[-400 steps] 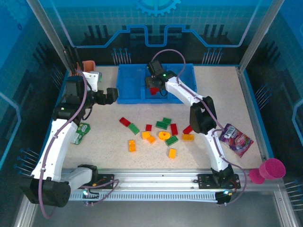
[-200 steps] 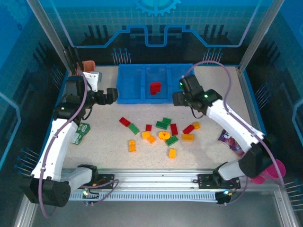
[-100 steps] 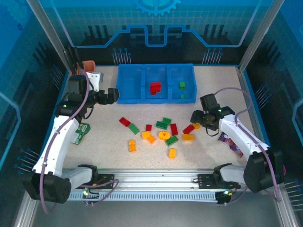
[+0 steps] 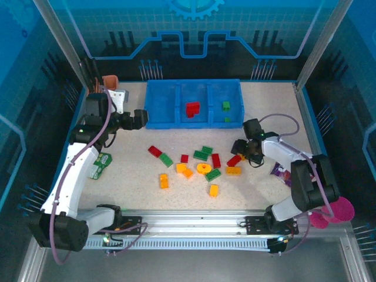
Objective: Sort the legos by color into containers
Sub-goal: Pick up the lego from the middle-right of the table, then place the lego in the container.
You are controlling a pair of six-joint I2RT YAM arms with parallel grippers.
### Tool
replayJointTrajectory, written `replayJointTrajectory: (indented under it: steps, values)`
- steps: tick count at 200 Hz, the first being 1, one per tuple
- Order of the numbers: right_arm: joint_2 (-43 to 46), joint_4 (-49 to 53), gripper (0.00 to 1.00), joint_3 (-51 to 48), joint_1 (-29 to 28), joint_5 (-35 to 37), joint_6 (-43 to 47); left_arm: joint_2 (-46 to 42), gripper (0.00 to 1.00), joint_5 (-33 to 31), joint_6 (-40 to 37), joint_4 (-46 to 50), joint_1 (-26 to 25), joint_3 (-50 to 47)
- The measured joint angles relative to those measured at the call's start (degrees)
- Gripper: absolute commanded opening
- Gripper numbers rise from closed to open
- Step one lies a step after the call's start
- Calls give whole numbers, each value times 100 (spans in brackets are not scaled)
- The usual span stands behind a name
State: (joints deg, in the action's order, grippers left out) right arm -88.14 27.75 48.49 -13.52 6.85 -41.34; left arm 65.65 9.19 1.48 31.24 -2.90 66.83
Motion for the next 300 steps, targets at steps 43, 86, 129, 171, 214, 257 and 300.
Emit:
replayJointTrajectory:
  steps: [43,86,129,171,214,257,300]
  values:
    - [-498,-63,70,192,44,72,118,0,99,-42,-7,0,0,-2]
    - [-535,42,52,195,48,260,186,9,99,-42,-7,0,0,0]
    - [-551,85,41,269,46,317,354,11,100,-42,-9,2,0,-2]
    - [-573,450,38,776,-26,435,693,11,99,-42,-9,2,0,-2]
    - [-487,885,37,2004,-586,793,1294,11,99,-42,-9,2,0,0]
    - [-859,935,36,3740,-1373,695,2243,11,99,-39,-9,44,0,17]
    - [-1923,643,36,5370,-1803,562,2966,11,99,-42,-9,59,0,20]
